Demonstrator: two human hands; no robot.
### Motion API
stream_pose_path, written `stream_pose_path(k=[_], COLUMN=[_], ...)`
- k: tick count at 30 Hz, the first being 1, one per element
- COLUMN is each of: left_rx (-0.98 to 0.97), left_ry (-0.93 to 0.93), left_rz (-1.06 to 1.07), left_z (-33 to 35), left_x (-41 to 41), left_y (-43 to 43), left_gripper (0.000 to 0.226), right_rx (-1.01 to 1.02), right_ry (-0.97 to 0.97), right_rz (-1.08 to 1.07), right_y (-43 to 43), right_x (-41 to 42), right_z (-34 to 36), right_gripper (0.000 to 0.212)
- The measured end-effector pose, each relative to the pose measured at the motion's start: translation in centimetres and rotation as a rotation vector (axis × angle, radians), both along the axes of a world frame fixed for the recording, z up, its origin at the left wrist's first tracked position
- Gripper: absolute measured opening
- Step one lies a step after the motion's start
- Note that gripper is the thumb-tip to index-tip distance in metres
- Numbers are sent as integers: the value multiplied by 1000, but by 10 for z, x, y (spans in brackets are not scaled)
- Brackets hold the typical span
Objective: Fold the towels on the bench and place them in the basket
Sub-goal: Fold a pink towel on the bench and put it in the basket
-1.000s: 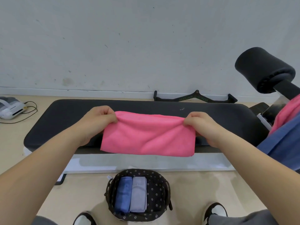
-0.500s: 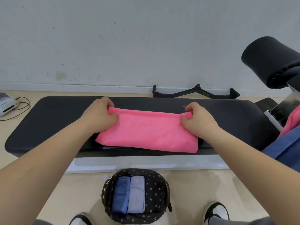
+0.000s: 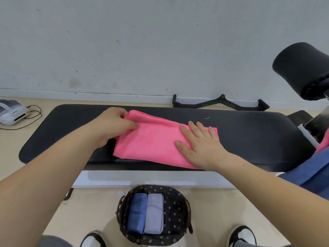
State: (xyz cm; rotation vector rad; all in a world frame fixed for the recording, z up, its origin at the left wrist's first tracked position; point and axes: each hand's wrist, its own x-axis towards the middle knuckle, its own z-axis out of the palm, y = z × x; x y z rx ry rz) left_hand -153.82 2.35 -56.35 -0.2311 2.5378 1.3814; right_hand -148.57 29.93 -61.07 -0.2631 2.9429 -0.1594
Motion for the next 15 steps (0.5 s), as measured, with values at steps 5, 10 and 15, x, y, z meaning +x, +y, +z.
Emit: stream_pose_path(k=[5,10,15], left_rx=[110,131,258], left_ry=[104,82,115], left_rz=[159,211,326], left_z=[-1,-3,12], left_x=[3,6,4], left_y=[-12,-25,-39], left_gripper=[16,16,18], right_rx=[-27,91,23], right_ry=[160,-21,34], right_rz=[40,249,289], right_y=[-24,-52,-50], right_x=[2,15,6], right_z=[27,8,10], right_gripper=[86,93,93])
